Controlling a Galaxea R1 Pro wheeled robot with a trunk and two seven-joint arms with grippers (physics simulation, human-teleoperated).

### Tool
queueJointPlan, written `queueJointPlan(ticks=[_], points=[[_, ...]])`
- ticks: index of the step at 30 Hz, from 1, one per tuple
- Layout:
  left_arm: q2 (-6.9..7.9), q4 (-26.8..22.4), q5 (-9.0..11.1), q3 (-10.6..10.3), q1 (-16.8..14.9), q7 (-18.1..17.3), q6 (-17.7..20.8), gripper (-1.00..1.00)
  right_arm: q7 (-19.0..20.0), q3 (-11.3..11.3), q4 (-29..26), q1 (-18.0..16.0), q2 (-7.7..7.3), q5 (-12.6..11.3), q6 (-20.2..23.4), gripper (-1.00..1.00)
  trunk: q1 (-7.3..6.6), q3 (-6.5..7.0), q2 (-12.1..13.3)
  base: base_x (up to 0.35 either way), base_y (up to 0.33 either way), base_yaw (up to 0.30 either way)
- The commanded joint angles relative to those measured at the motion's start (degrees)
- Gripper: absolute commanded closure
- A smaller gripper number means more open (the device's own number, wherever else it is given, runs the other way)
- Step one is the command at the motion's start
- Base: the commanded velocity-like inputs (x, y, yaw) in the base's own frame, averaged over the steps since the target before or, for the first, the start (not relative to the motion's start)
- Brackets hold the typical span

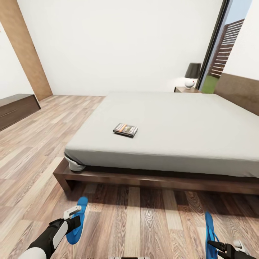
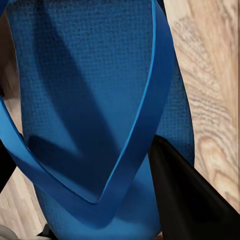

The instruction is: In the bedroom, move the book from the bed onto either nightstand, and place the two sandals side by side next to the bed.

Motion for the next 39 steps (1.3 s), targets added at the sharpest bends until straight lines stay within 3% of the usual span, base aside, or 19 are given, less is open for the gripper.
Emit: queueJointPlan(ticks=[1, 39], points=[[-0.01, -0.1, 0.6, 0.0, 0.0, 0.3, 0.3, 1.00, 0.3, -0.5, 0.0, -0.1, 0.04, 0.5, 0.5, 1.00, 0.01, -0.28, 0.0, 0.000, 0.000, 0.000], [-0.01, -0.1, 0.6, 0.0, 0.0, 0.0, 0.2, 1.00, 0.3, -0.5, 0.0, -0.1, 0.04, 0.5, 0.5, 1.00, 0.99, -8.69, -0.5, 0.000, 0.000, 0.000]])
